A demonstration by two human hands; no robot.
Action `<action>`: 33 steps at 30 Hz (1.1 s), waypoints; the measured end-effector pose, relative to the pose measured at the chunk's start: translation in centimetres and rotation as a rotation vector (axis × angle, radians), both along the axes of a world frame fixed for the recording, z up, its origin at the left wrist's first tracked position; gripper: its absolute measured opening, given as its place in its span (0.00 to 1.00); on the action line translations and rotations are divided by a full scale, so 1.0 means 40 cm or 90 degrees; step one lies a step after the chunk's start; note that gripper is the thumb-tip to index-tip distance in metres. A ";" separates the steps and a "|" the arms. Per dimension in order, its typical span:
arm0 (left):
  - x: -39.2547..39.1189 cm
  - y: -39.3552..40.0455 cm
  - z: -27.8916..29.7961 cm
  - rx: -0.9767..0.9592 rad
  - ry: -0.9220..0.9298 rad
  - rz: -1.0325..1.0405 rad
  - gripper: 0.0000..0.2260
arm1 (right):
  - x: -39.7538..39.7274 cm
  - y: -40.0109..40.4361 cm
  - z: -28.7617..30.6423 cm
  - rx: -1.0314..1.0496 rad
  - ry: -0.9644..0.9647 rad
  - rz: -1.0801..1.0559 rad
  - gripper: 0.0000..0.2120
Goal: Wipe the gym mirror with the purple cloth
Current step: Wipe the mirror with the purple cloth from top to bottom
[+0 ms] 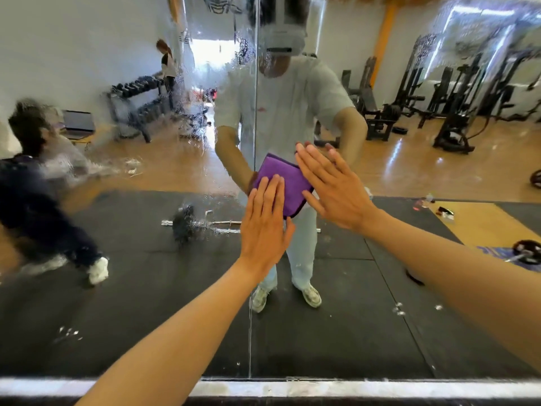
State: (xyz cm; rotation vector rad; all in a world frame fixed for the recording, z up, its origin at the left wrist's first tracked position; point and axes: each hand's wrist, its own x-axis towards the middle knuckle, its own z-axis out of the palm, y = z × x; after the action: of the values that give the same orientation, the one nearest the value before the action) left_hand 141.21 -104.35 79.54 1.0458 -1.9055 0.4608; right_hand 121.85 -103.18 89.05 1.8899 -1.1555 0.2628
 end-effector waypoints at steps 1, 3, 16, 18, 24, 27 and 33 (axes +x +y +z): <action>-0.019 -0.008 0.007 0.002 0.026 -0.018 0.36 | -0.009 0.004 -0.004 -0.004 0.002 -0.007 0.33; -0.054 -0.021 0.014 0.013 0.090 -0.045 0.36 | -0.015 0.007 -0.021 -0.016 -0.026 0.000 0.31; -0.077 -0.105 -0.074 -0.089 0.043 0.057 0.25 | 0.012 -0.018 -0.100 -0.046 -0.169 0.085 0.30; -0.081 -0.095 -0.183 -0.076 0.026 0.065 0.26 | 0.013 -0.010 -0.140 -0.031 -0.169 0.082 0.31; -0.070 -0.076 -0.527 -0.045 -0.010 0.104 0.35 | 0.035 -0.021 -0.329 -0.033 -0.156 0.088 0.34; -0.060 -0.077 -0.611 -0.040 0.003 0.104 0.35 | 0.054 -0.030 -0.427 -0.043 -0.163 0.092 0.33; -0.093 -0.127 -0.448 -0.106 0.071 0.043 0.29 | 0.061 -0.053 -0.489 -0.107 -0.216 0.090 0.28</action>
State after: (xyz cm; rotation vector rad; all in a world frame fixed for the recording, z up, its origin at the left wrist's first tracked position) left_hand 137.48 -109.43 61.63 1.0082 -1.7072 0.5774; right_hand 124.27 -105.29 69.50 1.8226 -1.1780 0.7603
